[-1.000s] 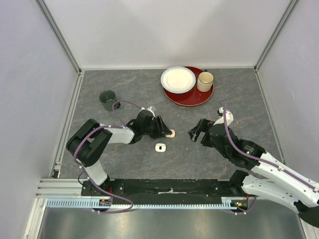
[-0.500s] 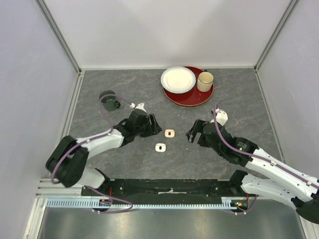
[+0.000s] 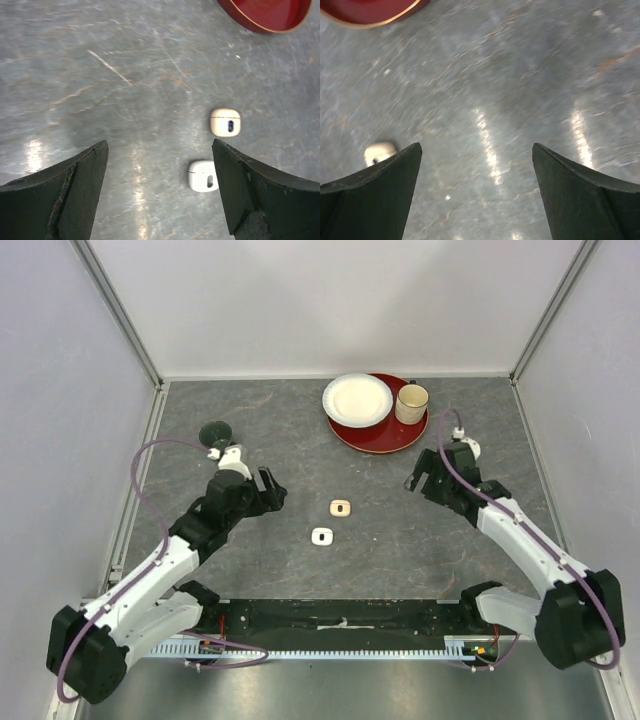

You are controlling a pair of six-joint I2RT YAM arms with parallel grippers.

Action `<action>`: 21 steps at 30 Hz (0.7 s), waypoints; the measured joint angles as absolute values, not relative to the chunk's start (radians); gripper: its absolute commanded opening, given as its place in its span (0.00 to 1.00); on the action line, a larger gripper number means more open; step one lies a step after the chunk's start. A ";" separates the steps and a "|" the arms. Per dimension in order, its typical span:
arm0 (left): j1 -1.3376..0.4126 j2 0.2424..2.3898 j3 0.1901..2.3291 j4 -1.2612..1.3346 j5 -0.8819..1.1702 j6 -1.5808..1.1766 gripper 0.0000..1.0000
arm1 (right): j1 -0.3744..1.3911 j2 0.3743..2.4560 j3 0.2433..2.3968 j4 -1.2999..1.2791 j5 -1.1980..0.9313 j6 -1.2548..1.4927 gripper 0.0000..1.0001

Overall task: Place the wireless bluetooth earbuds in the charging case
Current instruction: Reset both arms

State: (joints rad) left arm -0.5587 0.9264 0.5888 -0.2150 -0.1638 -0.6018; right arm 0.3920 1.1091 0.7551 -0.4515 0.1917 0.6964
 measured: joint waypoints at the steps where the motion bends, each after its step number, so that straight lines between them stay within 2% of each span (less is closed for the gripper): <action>1: -0.536 0.908 0.575 -0.215 -0.162 -0.590 0.91 | 0.345 1.128 0.755 -0.440 0.165 0.683 0.98; 3: -0.450 0.860 0.540 -0.215 -0.133 -0.564 0.91 | 0.255 1.172 0.755 -0.424 0.118 0.653 0.98; 7: -0.324 0.768 0.502 -0.218 -0.102 -0.542 0.91 | 0.213 1.202 0.755 -0.415 0.117 0.592 0.98; 13: -0.324 0.688 0.498 -0.207 -0.125 -0.562 0.91 | 0.216 1.101 0.640 -0.296 0.263 0.547 0.98; 18: -0.326 0.705 0.498 -0.208 -0.181 -0.610 0.91 | 0.218 0.958 0.486 -0.155 0.409 0.456 0.98; 21: -0.327 0.724 0.498 -0.211 -0.212 -0.641 0.92 | 0.219 0.959 0.451 -0.079 0.477 0.413 0.98</action>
State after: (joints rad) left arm -0.3275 0.7242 0.4976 -0.2111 -0.2123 -0.6411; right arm 0.2188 0.9592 0.4507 -0.0792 0.4770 0.4126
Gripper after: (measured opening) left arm 0.914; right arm 0.979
